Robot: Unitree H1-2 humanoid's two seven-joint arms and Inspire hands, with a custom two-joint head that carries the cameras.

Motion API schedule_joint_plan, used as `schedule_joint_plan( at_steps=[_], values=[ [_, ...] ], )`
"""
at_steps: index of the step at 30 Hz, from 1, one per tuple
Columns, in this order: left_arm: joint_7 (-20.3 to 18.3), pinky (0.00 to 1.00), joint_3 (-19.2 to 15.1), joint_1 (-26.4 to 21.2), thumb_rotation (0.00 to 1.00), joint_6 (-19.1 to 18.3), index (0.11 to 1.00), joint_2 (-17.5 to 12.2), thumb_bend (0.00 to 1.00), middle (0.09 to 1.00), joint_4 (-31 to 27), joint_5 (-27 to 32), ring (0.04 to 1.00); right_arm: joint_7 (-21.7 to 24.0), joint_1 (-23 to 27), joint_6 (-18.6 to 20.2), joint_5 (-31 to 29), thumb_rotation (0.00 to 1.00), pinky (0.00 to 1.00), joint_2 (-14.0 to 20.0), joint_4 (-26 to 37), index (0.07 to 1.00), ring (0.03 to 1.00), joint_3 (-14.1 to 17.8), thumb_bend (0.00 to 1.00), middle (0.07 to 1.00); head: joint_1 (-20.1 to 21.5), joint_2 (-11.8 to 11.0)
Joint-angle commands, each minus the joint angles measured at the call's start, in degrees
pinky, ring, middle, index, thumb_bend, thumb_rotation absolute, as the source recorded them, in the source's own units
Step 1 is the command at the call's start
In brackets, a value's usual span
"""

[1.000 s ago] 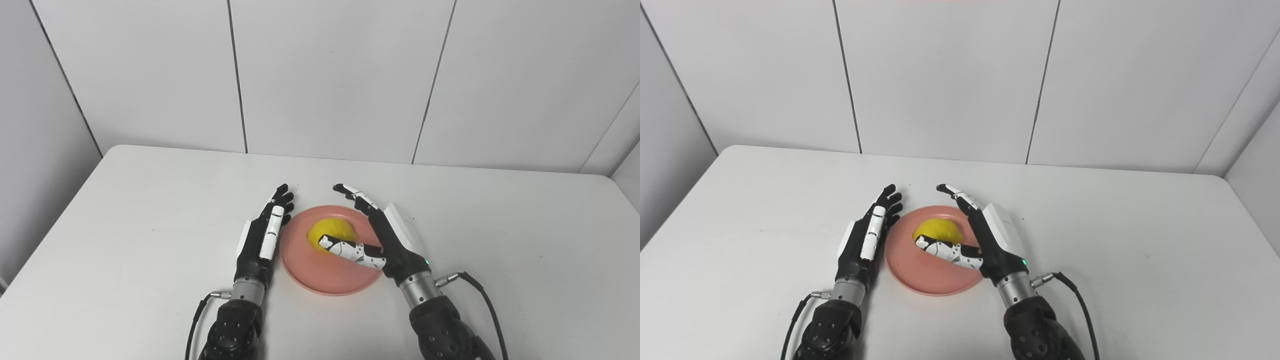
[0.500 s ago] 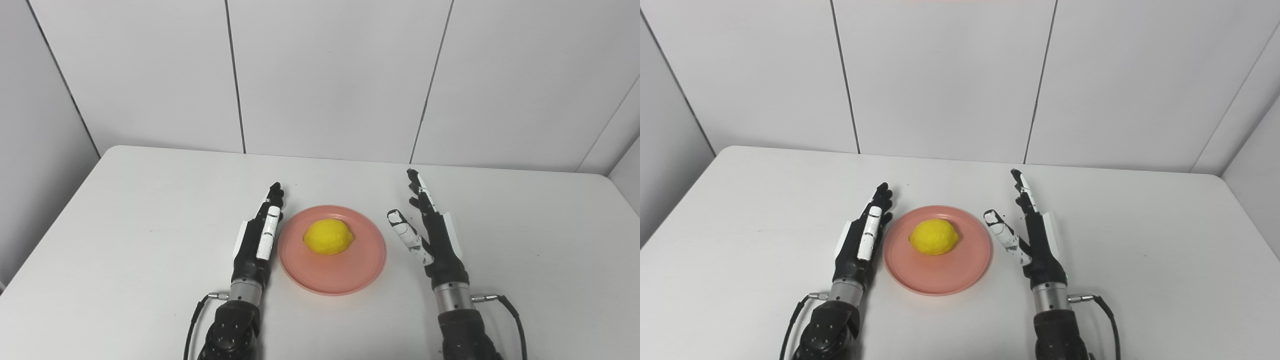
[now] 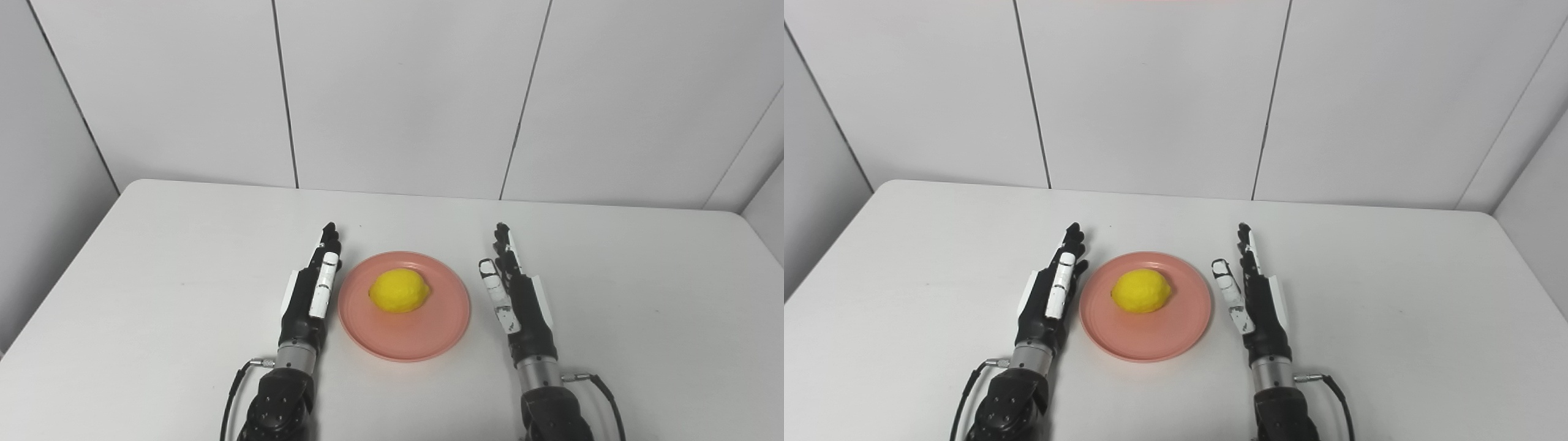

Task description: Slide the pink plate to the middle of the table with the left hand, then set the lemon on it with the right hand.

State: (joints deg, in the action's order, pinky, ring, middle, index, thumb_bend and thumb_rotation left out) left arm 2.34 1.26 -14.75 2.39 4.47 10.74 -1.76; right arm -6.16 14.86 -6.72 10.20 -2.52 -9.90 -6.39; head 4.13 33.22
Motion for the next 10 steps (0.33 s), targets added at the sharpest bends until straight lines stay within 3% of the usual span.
schedule_joint_plan(
  at_steps=[1, 5, 10],
  values=[
    [0.1, 1.00, -0.3, -0.5, 1.00, -0.1, 0.991, -0.9, 0.56, 1.000, -0.7, -0.4, 1.000, 0.0, 2.0, -1.3, 0.1, 1.00, 1.00, -0.7, 0.9, 1.000, 1.000, -0.1, 0.66, 1.000, -0.1, 0.1],
    [-0.1, 1.00, -0.3, -0.6, 1.00, -1.0, 0.991, -1.0, 0.58, 1.000, -1.2, 0.1, 1.000, 2.8, 2.4, -0.1, -2.8, 1.00, 1.00, -0.8, 1.0, 1.000, 1.000, 0.0, 0.68, 1.000, -0.1, 0.5],
    [-1.1, 1.00, -0.7, -0.9, 1.00, -0.9, 0.981, -1.4, 0.57, 0.997, -1.1, 1.5, 1.000, 4.3, 2.8, -2.3, -6.7, 1.00, 1.00, -1.2, -0.5, 1.000, 1.000, 1.0, 0.68, 1.000, 0.7, 0.8]
  ],
)
